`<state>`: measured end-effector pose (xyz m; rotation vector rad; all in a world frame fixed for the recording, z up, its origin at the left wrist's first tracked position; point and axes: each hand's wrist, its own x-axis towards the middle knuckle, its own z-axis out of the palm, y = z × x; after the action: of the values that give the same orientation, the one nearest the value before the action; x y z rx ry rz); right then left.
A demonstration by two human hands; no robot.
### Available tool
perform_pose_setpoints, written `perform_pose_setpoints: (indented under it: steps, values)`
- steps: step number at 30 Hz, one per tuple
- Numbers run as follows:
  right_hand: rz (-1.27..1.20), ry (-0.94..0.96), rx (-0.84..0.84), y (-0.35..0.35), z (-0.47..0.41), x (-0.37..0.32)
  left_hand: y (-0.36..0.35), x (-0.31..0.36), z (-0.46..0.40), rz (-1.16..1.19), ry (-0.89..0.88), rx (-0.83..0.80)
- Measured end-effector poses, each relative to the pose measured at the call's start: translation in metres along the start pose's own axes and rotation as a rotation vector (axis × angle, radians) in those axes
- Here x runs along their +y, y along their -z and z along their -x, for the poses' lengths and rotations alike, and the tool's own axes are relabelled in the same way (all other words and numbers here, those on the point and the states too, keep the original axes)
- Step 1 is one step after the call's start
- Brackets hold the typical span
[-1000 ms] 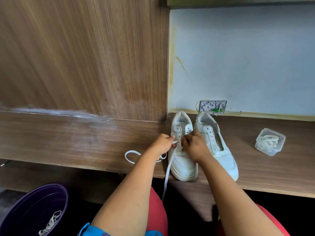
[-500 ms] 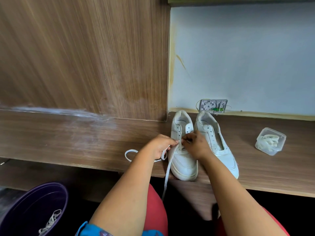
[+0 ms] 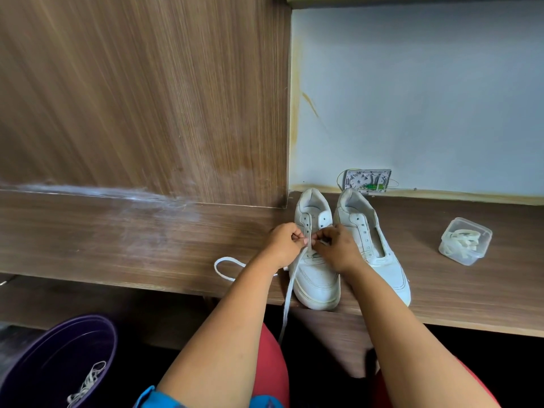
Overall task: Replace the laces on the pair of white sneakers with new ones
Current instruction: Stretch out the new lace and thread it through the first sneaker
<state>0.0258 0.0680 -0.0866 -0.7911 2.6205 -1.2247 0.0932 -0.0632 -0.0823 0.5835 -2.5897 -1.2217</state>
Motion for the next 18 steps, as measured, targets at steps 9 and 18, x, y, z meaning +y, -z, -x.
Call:
perform_pose_setpoints:
  steps: [9,18]
  values:
    - [0.231,-0.052,-0.070,-0.006,-0.002,0.001,0.004,-0.004,-0.001,-0.261,-0.198,-0.049]
    - [0.064,-0.014,-0.031,-0.002,0.004,0.004,0.017,-0.007,0.002,-0.011,-0.088,-0.136]
